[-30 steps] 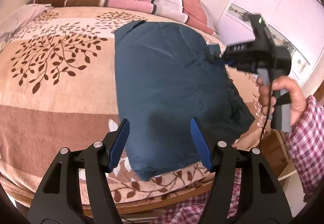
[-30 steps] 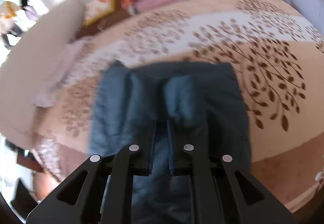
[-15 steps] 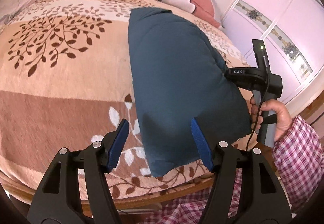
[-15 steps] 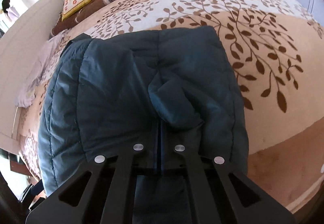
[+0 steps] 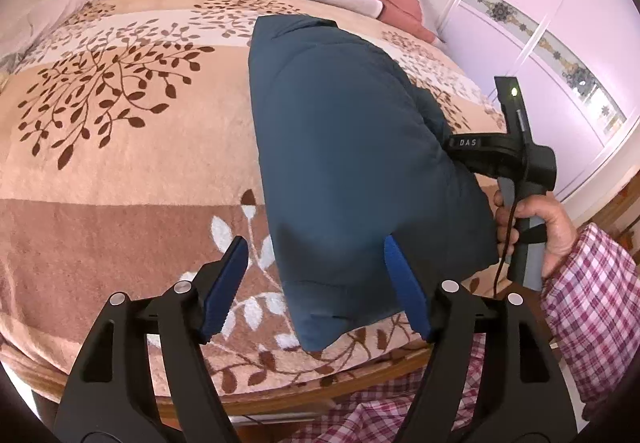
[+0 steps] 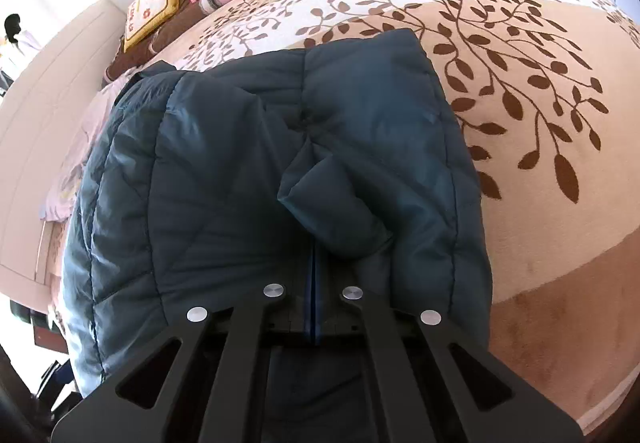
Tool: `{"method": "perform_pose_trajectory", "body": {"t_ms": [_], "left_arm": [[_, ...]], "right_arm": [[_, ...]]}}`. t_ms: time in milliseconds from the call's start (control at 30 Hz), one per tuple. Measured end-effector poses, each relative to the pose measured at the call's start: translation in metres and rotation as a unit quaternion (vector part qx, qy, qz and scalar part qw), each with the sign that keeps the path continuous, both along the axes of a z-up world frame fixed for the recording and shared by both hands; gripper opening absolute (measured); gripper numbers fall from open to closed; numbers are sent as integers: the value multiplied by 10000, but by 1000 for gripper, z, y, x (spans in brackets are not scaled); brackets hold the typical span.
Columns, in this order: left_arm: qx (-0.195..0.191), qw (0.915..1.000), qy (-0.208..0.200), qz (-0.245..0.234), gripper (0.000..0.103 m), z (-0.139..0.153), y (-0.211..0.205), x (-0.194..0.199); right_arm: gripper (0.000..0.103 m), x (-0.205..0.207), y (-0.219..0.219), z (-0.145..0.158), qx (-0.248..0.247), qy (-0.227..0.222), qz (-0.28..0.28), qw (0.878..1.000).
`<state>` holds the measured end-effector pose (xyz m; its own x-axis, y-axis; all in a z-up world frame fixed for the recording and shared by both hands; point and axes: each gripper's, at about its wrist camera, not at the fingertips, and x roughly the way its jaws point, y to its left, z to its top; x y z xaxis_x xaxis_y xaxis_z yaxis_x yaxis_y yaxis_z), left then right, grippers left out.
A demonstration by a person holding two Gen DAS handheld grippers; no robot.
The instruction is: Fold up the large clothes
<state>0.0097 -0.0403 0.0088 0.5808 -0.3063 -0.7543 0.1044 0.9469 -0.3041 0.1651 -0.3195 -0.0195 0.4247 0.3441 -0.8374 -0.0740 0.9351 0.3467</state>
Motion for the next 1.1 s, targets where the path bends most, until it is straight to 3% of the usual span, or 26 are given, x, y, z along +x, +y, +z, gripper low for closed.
{"method": "perform_pose_trajectory", "body": {"t_ms": [200,667,1100], "left_arm": [[206,9998,-21,-27,71,-1,-6,0],[355,9993,-29,-127,71,0,-13,-1],[359,9993,-31,-112,71,2,-14,-2]], "right_arm": [[0,-2,9,8,-276,38,-45,9996],[3,-21,17,41,-282,-101,-62,9995],[9,-109,6,69,242,-484,155,9984]]}}
